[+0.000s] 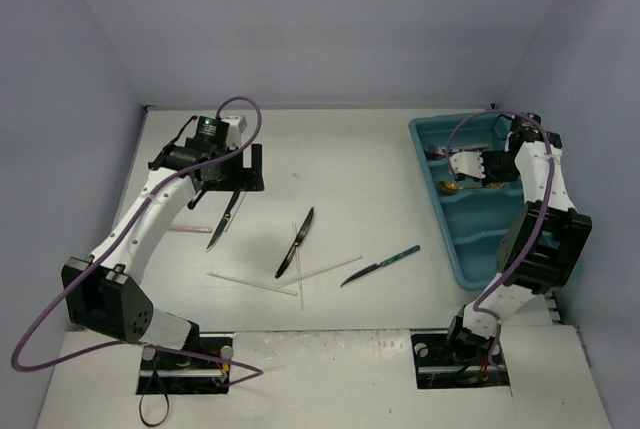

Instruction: Sort the eating utensils into containers

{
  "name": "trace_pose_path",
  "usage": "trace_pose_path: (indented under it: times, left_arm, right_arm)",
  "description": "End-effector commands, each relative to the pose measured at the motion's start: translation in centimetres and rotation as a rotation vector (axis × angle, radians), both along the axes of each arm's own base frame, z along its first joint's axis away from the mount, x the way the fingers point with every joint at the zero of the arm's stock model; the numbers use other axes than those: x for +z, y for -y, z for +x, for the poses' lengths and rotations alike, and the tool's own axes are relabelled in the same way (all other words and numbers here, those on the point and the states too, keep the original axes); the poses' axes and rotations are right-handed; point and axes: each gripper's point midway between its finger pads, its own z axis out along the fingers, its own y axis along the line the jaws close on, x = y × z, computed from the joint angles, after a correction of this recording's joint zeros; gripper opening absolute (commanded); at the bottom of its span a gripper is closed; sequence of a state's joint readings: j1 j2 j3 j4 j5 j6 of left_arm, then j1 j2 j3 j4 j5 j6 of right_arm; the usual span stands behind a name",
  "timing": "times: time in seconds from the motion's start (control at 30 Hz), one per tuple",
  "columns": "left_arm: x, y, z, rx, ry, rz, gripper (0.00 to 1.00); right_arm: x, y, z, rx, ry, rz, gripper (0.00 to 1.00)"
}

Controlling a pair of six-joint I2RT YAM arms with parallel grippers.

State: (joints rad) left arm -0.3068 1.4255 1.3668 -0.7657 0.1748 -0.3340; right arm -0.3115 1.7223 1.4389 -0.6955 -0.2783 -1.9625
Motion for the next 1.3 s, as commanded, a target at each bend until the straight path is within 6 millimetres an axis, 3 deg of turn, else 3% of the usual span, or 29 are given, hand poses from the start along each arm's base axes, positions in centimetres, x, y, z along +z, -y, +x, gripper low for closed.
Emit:
trace_pose_path:
  times: [0.0, 0.27, 0.57, 1.27]
  left_arm:
    - [2.3, -4.2, 0.1, 0.119, 0.061, -0.046, 0.89]
    - [0.4, -8.8, -1.6, 0.245, -0.036, -0.135, 0.89]
    - [0.4, -9.1, -2.8, 0.258, -0.021, -0.13, 0.89]
    - [-0.1, -9.1, -2.8, 0.263, -0.041, -0.127, 0.89]
  right_arm:
    - [-0.5, -0.4, 1.1, 0.407, -0.027, -0.182, 0.0]
    - [-1.8, -0.4, 1.6, 0.42, -0.053, -0.176, 0.0]
    - [-2.1, -0.8, 2.6, 0.442, -0.064, -0.195, 0.0]
    - [-2.4, -1.4, 4.6, 0.461, -0.067, -0.218, 0.03]
